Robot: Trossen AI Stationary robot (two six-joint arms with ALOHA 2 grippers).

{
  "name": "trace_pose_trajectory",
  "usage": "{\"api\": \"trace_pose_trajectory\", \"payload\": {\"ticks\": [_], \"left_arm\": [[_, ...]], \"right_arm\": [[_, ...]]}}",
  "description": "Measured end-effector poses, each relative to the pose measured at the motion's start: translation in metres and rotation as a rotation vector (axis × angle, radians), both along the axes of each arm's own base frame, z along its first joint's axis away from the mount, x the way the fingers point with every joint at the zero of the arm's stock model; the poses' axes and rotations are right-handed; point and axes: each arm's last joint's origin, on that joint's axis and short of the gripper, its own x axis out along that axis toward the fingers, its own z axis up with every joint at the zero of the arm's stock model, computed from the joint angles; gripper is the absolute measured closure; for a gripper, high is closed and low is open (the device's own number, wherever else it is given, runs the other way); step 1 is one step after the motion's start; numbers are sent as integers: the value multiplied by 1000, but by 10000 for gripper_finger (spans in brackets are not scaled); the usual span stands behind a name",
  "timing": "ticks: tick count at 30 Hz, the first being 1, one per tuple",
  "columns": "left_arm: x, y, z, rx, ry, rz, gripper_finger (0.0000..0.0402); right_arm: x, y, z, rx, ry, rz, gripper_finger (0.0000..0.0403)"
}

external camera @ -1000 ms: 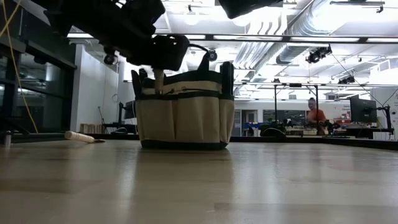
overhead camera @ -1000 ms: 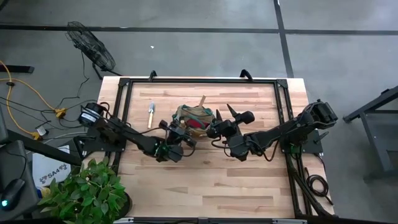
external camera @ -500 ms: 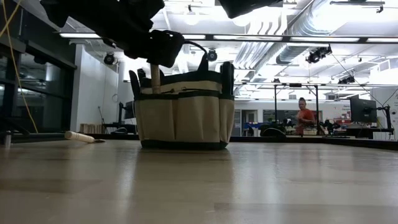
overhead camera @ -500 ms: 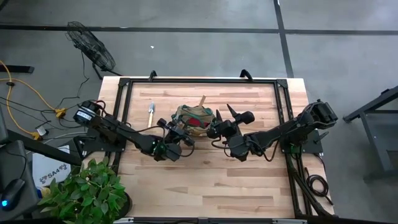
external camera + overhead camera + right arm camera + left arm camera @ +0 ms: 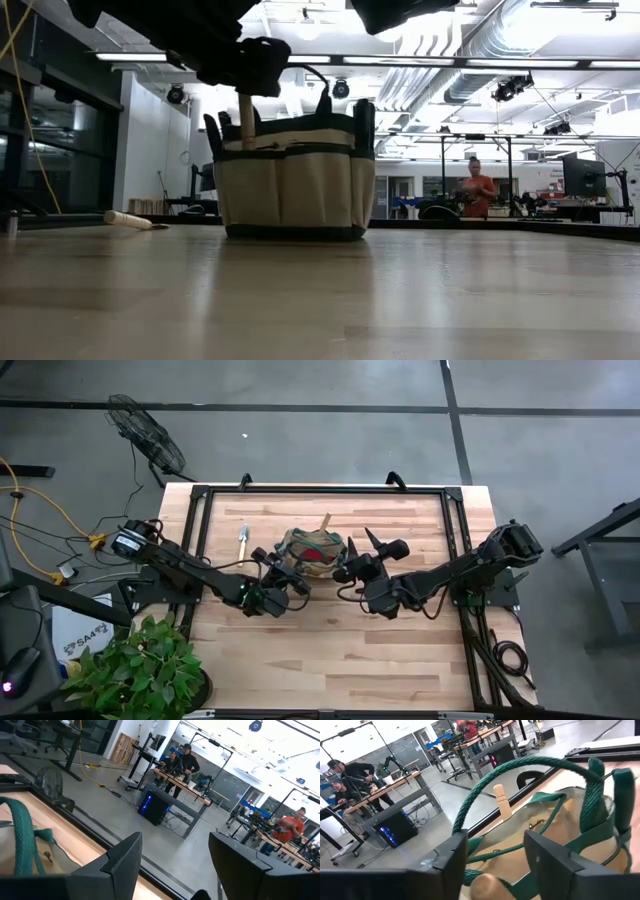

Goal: Pick & Place Garden tools in Gardening bag
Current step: Put the light brown trowel into the light brown gardening bag

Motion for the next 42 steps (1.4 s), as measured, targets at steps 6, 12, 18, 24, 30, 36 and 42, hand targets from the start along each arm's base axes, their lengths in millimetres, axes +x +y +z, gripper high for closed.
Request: {"api": "trace_pose_trajectory", "payload": {"ticks": [6,12,18,24,30,36,42], "left_arm": [[0,0,0,-14,-24,3,143],[0,-5,-1,-50,-42,-46,115],[-4,-13,-4,-78,-50,-81,114],[-9,-21,-7,-58,-20,-90,114],[-14,-25,-5,48,37,-26,114],[-13,-25,-5,51,39,-22,114],[-20,-26,10,24,-10,-41,114]], "right_arm": [[0,0,-2,2,-5,1,180],[-1,3,-3,-2,6,9,180],[-2,4,-3,-4,10,13,180],[-2,4,-4,1,-2,13,180],[-2,4,-4,1,-3,13,180],[-2,4,-5,-2,4,14,180],[-4,6,-8,-5,12,19,181]]}}
